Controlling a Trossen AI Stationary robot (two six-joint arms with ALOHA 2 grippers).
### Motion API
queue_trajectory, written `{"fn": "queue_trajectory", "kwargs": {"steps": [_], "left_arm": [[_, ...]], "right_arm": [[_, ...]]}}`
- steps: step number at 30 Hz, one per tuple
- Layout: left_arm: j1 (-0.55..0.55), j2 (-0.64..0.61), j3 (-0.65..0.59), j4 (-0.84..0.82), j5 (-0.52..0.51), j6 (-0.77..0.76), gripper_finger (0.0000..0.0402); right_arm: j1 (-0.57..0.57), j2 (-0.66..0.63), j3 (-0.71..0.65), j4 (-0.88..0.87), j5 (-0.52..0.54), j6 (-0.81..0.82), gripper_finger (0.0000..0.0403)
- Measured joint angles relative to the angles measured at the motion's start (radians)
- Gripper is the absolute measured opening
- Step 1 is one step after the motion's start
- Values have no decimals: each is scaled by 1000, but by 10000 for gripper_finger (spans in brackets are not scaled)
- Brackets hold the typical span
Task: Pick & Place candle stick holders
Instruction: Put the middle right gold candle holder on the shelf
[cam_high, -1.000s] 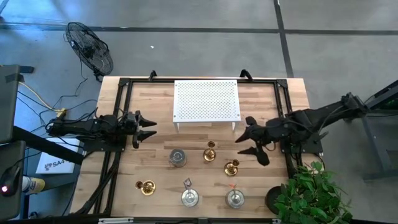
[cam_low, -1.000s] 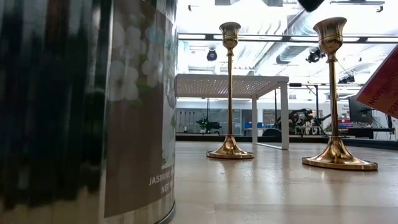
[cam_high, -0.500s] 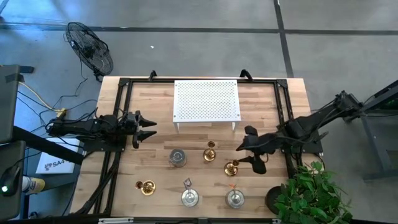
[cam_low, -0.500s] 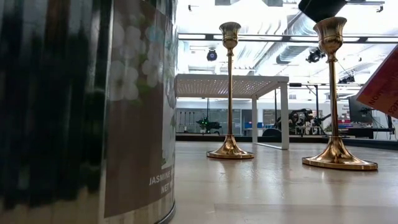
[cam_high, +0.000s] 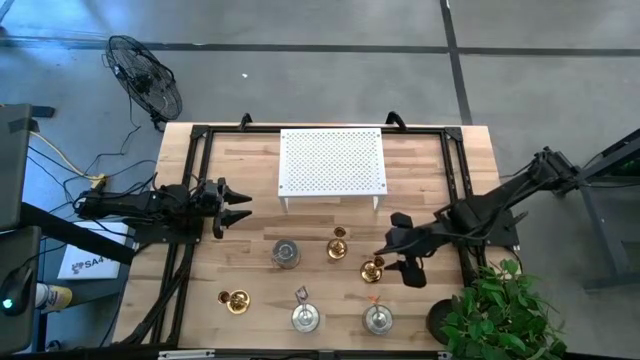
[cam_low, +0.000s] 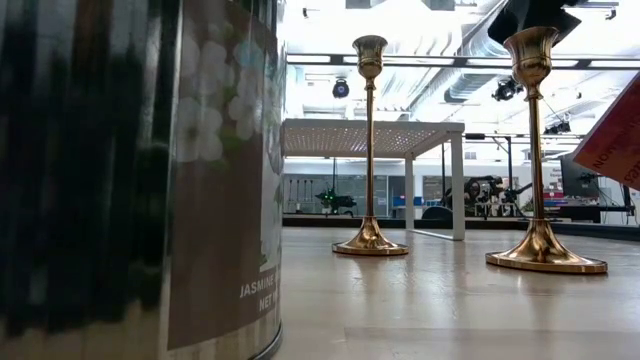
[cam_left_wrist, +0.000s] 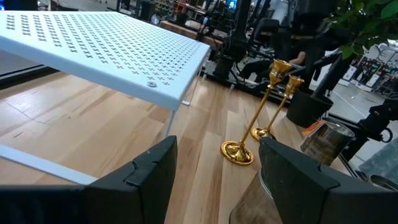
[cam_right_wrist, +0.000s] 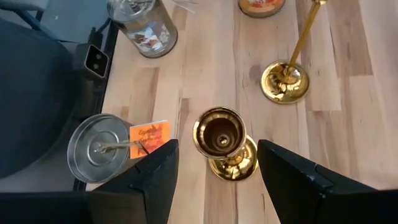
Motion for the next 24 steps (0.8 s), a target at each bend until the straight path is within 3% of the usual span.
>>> {"fn": "queue_trajectory", "kwargs": {"steps": [15,24], "left_arm": [[0,0,0,0,0,0,225],[0,0,0,0,0,0,225]], "right_arm": [[19,66,0,-9,3,-23,213],[17,86,0,6,56,-49,213]]}}
